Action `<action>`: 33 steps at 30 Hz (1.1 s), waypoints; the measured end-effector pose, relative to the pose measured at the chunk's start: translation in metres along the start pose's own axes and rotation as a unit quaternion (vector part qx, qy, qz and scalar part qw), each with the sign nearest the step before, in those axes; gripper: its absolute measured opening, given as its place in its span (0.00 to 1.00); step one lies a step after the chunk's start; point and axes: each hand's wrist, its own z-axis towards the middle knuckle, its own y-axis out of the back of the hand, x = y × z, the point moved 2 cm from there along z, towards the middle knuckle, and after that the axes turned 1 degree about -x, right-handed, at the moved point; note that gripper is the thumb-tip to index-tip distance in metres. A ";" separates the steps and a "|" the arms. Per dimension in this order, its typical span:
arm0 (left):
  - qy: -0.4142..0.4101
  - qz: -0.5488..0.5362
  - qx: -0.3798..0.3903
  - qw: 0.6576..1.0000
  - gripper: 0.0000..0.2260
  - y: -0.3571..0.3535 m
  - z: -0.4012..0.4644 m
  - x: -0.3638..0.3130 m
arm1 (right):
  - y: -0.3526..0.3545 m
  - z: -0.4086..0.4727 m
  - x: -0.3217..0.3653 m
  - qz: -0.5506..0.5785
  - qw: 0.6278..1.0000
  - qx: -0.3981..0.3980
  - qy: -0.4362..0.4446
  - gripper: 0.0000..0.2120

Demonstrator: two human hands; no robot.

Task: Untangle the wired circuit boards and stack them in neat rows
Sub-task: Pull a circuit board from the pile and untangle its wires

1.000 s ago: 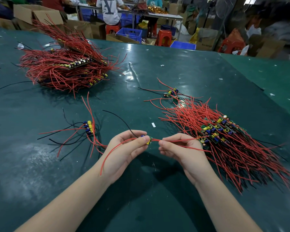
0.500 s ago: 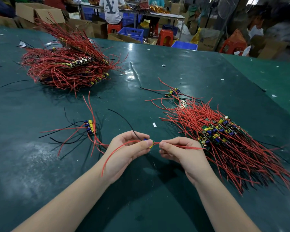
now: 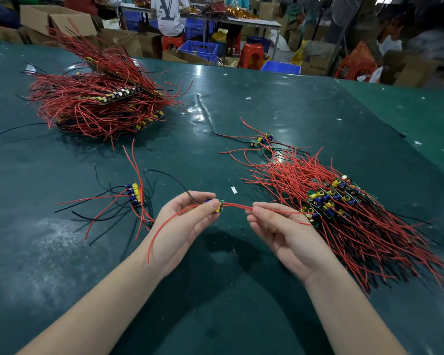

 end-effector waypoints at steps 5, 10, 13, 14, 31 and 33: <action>-0.013 0.030 0.018 0.999 0.11 -0.006 0.000 0.000 | -0.004 -0.004 -0.001 0.079 0.996 -0.005 -0.044 0.05; -0.009 0.025 0.027 0.999 0.09 -0.004 0.000 -0.001 | -0.004 -0.003 -0.001 0.094 0.994 -0.009 -0.049 0.06; 0.010 0.011 0.011 1.000 0.08 0.001 0.001 -0.003 | 0.001 0.001 0.001 0.030 0.999 -0.033 -0.021 0.05; 0.016 0.003 0.006 1.000 0.08 0.002 0.002 -0.003 | 0.003 0.001 0.002 0.014 0.999 -0.039 -0.009 0.05; -0.011 -0.016 0.008 1.000 0.04 0.003 0.001 -0.004 | 0.011 0.007 0.007 0.051 0.998 -0.035 0.019 0.07; -0.008 -0.028 0.006 1.000 0.04 0.003 0.001 -0.004 | 0.009 0.007 0.009 0.111 0.994 -0.017 0.002 0.11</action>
